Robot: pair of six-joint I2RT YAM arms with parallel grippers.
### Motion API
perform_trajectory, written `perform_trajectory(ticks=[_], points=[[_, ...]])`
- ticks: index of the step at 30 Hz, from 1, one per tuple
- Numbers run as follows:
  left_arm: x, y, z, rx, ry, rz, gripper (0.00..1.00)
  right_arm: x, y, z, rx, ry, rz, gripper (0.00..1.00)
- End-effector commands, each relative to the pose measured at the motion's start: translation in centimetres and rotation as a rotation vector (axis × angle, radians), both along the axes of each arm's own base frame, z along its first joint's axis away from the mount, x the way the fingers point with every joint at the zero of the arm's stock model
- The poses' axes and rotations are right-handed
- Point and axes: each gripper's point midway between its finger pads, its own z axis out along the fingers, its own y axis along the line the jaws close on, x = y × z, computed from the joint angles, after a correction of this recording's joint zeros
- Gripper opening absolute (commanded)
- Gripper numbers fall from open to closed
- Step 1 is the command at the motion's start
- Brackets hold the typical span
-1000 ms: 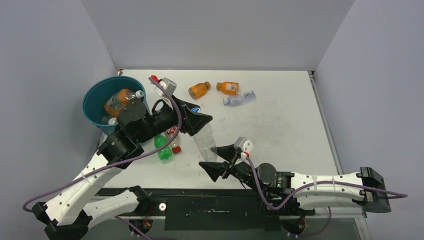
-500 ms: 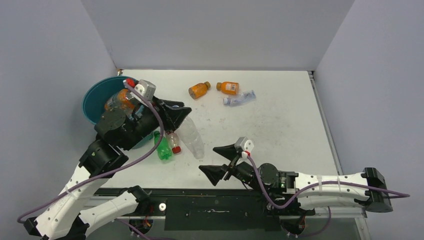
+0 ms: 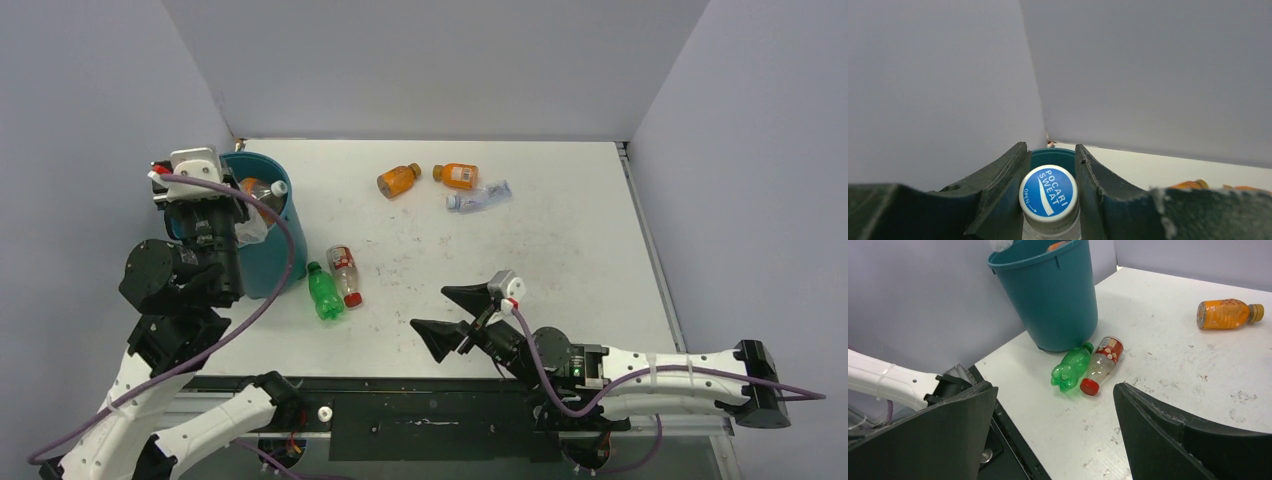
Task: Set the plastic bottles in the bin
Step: Place the plastic bottle in the trash bin.
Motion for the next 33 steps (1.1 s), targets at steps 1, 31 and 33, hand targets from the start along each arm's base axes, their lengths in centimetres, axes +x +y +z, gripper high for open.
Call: perform_trajectory(ticks=[1,31,33], points=[[-0.2,3.8,2.9,-0.024,-0.089,0.239,0.0,-0.3,0.8,-0.2,0.024,0.004,0.017,0.9],[9.9,6.1,-18.3,-0.285,0.222,0.301,0.0,-1.8,2.0,-1.8,0.114,0.06,0.11,0.9],[9.6,6.6,-19.8,-0.295,0.251,0.323,0.0,-1.8,2.1,-2.1,0.108,0.061,0.109,0.9]])
